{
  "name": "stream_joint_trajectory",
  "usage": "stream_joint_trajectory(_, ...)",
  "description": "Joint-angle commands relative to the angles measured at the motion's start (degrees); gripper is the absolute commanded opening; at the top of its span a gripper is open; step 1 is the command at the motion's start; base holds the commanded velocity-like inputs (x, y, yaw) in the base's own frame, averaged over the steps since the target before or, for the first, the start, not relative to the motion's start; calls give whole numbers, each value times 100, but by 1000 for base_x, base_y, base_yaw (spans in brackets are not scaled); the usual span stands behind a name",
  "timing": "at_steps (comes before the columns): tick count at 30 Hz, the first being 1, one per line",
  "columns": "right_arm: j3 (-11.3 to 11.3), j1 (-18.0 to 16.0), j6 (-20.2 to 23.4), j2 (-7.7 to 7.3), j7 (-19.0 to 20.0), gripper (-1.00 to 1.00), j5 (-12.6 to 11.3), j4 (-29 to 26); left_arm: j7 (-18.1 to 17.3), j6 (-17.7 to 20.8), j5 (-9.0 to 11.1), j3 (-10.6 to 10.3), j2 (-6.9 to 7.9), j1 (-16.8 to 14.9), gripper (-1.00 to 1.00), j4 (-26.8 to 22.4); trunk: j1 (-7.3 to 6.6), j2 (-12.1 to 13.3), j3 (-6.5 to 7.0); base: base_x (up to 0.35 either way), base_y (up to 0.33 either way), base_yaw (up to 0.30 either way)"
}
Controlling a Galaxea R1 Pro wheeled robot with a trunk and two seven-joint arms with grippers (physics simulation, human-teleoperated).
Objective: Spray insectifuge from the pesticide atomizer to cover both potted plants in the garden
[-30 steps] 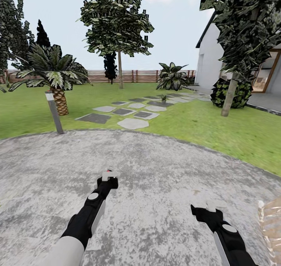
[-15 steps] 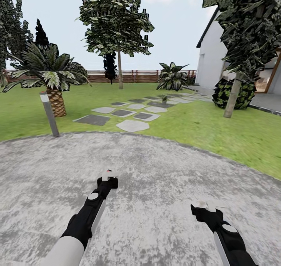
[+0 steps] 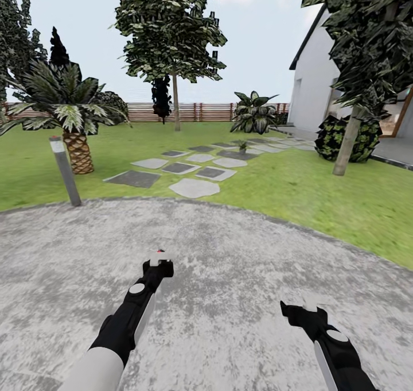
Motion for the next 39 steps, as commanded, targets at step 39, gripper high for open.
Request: stream_joint_trajectory(39,-5,-2,33,0,3,100,-2,-8,-1,33,-34,3,-2,-1,-100,-9,2,-2,-6,317,0,0)
